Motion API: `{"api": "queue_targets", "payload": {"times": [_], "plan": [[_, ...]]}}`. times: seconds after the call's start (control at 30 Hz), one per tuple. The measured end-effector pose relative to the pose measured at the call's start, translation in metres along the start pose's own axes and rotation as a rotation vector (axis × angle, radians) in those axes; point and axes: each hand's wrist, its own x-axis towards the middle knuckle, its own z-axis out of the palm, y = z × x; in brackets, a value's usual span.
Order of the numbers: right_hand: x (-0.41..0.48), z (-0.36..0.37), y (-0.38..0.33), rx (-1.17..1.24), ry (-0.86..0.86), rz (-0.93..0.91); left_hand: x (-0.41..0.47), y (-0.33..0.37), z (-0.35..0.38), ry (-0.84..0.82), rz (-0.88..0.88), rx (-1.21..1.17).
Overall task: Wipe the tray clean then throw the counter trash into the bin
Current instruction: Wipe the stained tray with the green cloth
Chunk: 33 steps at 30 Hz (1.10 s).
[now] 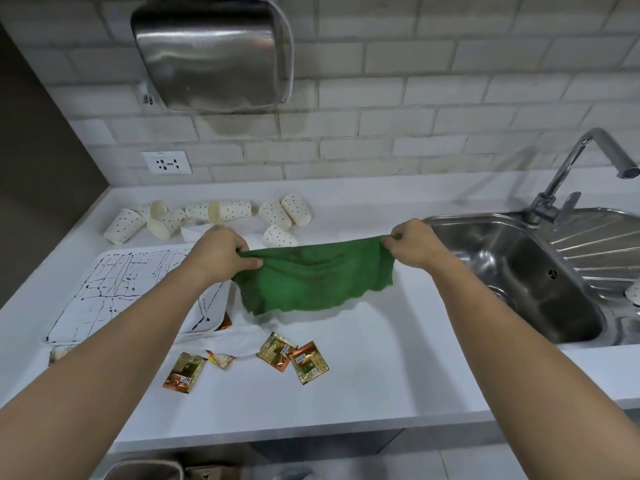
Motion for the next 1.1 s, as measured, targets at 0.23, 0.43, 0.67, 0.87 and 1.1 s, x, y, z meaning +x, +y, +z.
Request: {"api": "queue_targets", "payload": {"times": [0.23,0.43,0.67,0.87,1.1], "plan": [[-0.043,0.002,-0.104,0.561,-0.236,-0.09,-0.02,0.074,0.007,-0.22,-0.285,-0.94],[-0.041,0.012,-0.12,0.846,-0.222,-0.156,-0.03,0.083,0.008,-0.351,-0.062,-1.404],[-0.016,0.051,-0.089,0.901,-0.725,-0.209,-0.02,0.051,-0.013,-0.305,0.02,-1.316],[-0.006,0.103,-0.134,1.337,-0.517,0.058,0.008,-0.02,-0.017,0.047,-0.201,-0.927],[0.024,0.171,-0.17,0.497,-0.334,0.076,0.02,-0.203,-0.016,0.317,-0.648,-0.587]]}}
